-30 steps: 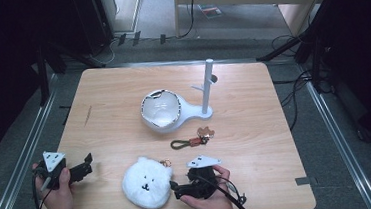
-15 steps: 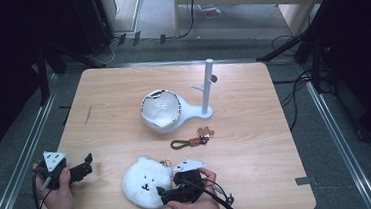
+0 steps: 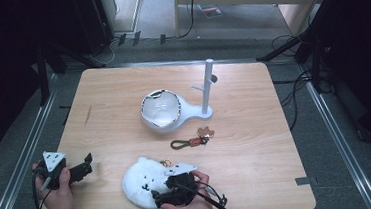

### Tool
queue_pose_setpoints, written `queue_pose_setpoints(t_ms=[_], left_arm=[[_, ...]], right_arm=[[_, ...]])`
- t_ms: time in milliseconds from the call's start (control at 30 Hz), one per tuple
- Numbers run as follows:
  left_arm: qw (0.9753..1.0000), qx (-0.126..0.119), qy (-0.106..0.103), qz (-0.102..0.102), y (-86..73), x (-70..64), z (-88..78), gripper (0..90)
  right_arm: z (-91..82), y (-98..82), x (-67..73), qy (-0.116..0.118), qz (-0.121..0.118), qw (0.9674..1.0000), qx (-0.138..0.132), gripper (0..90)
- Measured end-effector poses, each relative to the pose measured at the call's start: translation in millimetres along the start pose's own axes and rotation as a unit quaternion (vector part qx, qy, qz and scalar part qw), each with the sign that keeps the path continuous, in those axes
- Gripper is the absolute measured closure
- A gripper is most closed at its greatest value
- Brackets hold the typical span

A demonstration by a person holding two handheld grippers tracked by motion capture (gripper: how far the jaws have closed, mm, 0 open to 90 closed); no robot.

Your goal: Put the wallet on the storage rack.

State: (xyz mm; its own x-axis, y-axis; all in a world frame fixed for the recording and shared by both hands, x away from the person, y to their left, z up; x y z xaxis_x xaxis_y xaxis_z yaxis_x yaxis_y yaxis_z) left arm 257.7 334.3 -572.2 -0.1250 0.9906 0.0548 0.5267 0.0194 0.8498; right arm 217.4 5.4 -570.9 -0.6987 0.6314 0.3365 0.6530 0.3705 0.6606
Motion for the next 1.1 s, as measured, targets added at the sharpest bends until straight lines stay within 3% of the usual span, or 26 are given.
queue_pose_setpoints(t_ms=[167,267,367,700,833,1100], left_arm=[[1.0000,0.000,0.001,0.002,-0.1,0.0,0.0,0.0],[1.0000,0.001,0.002,0.003,-0.1,-0.3,-0.1,0.0],[1.0000,0.001,0.002,0.003,-0.1,-0.4,0.0,0.0],[1.0000,0.001,0.003,0.004,-0.2,-0.9,0.3,0.3],[1.0000,0.001,0.004,0.004,-0.2,-0.9,0.3,0.4],[1.0000,0.002,0.005,0.005,-0.2,-1.1,0.2,0.4]], right_arm=[[2.3,-0.4,1.3,-0.009,-0.011,0.9999,-0.005,14.0],[4.5,-2.5,5.4,-0.033,-0.030,0.9990,-0.005,19.1],[5.2,-3.5,8.4,-0.029,-0.037,0.9988,-0.012,26.7],[6.2,-4.8,9.7,-0.031,-0.053,0.9979,-0.021,38.3],[6.6,-5.2,11.3,-0.021,-0.055,0.9979,-0.025,49.8],[6.9,-5.3,11.7,-0.035,-0.055,0.9975,-0.029,58.5]])
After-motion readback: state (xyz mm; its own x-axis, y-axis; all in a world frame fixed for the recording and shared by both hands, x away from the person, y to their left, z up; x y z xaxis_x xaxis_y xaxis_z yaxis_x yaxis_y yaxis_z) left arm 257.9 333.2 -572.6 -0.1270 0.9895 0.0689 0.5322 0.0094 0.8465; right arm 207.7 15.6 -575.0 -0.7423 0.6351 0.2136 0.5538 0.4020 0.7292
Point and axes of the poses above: each handheld gripper's, and its own axes: z roughly forward along the jaws, y roughly out of its top, x roughly to its left, the point moved 4 cm from there along z, roughly forward along the jaws, and after that the axes turned 7 degrees about y, right-handed, at the moved point
